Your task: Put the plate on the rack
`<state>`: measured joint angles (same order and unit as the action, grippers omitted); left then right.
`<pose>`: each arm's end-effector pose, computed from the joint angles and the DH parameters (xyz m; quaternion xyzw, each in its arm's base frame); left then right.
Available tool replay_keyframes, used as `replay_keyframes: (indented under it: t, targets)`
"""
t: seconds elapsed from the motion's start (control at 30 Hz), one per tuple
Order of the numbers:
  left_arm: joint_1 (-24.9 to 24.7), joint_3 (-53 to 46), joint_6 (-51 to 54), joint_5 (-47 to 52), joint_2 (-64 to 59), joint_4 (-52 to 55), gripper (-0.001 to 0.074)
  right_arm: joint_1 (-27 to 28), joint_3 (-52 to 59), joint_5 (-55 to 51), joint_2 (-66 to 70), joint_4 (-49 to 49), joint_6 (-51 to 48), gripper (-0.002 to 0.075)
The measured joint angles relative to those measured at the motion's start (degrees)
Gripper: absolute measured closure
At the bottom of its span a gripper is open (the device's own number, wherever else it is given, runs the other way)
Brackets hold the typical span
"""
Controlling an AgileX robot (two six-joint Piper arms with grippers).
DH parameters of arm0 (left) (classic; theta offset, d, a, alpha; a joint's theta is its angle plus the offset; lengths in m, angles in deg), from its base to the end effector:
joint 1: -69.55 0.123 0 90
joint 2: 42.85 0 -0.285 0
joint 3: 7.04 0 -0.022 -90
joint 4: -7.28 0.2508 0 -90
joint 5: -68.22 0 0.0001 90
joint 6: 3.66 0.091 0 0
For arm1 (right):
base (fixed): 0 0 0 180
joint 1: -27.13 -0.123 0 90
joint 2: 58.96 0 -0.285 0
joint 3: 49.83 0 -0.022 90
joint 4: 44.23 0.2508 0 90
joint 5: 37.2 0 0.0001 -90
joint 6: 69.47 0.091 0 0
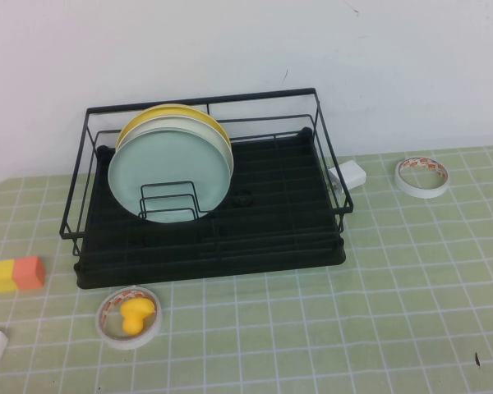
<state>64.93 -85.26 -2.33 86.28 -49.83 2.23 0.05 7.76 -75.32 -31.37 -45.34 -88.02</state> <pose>0.0534 -0.0068 0.1797 0.0163 0.7835 -0.0545 0.6188 0.0641 0.0316 0.2480 -0.3448 0.8097 0.0265 0.4742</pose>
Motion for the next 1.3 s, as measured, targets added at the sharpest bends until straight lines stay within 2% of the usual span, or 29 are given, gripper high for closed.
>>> replay_keyframes:
  t: [0.23, 0.4, 0.57, 0.73, 1.3]
  targets:
    - [0.0, 0.0, 0.02, 0.07, 0.0, -0.13, 0.0736, 0.86, 0.09, 0.11, -1.7, 0.21, 0.0, 0.0727]
    - [0.0, 0.0, 0.02, 0.07, 0.0, -0.23, 0.0736, 9.76, 2.76, 3.19, -7.8, 5.38, 0.0, 0.0727]
    - [0.0, 0.0, 0.02, 0.12, 0.0, -0.34, 0.0736, 20.91, 10.92, 12.16, -15.81, 7.03, 0.0, 0.0727]
    - [0.0, 0.0, 0.02, 0.12, 0.0, -0.34, 0.0736, 27.58, 17.67, 14.34, -20.12, 7.17, 0.0, 0.0727]
    - [0.0, 0.0, 0.12, 0.21, 0.0, -0.43, 0.0736, 28.73, 20.46, 16.92, -20.48, 7.51, 3.71, 0.0727]
